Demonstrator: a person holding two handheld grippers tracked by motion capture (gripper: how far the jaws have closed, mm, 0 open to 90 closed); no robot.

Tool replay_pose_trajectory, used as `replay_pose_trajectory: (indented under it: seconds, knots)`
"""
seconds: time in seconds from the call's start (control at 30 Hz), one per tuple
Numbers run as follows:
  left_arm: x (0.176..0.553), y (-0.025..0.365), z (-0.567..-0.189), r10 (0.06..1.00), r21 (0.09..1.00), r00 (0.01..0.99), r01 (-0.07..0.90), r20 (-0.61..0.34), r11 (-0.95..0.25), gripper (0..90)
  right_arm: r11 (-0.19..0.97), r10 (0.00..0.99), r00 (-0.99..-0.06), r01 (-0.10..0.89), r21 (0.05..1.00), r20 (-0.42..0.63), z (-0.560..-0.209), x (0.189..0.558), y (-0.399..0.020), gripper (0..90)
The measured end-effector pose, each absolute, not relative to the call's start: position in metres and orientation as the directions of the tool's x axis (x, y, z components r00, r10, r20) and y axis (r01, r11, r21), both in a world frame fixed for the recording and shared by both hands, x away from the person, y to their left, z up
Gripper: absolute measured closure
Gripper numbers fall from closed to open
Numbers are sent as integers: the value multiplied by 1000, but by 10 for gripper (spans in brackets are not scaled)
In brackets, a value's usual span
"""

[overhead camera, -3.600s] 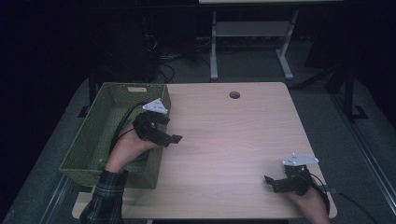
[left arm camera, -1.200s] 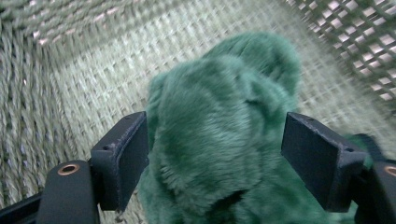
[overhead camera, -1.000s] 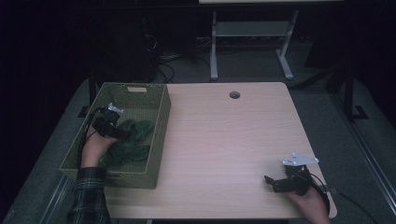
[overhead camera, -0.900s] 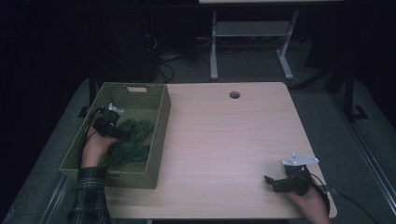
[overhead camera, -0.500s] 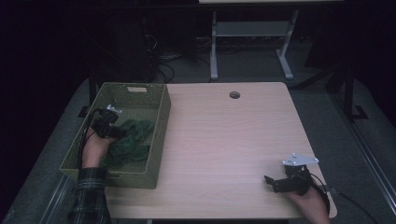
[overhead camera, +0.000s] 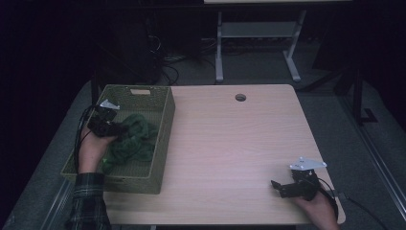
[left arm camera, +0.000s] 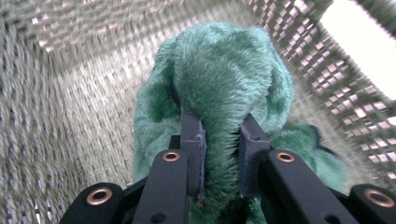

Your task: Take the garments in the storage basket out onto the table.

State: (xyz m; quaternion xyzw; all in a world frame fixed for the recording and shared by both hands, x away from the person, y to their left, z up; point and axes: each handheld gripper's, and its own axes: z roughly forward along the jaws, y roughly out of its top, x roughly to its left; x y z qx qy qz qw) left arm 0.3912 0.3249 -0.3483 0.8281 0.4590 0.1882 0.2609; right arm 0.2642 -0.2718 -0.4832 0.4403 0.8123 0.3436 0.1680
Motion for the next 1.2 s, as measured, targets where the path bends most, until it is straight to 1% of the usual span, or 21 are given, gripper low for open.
replay_pose_trajectory:
  seconds: [0.17, 0.3, 0.53, 0.77, 1.0, 1.2]
  knots:
    - [385, 321, -334, 844, 625, 532, 634, 75, -455, 764, 376, 831, -556, 600, 706, 30, -483, 264, -272, 30]
    - [384, 323, -327, 842, 645, 538, 628, 46, -436, 765, 376, 831, -556, 600, 706, 30, -483, 264, -272, 30]
    - [386, 331, -306, 826, 646, 563, 630, 2, -431, 772, 376, 831, -556, 600, 706, 29, -483, 264, -272, 30]
    - [385, 331, -290, 803, 653, 594, 626, -44, -426, 774, 377, 830, -557, 599, 707, 28, -483, 264, -272, 31]
    - [381, 329, -270, 781, 661, 622, 611, -61, -435, 775, 376, 831, -555, 600, 706, 29, -483, 264, -272, 30]
    - [378, 326, -250, 771, 657, 635, 597, -37, -460, 775, 376, 831, -555, 599, 707, 29, -483, 264, -272, 31]
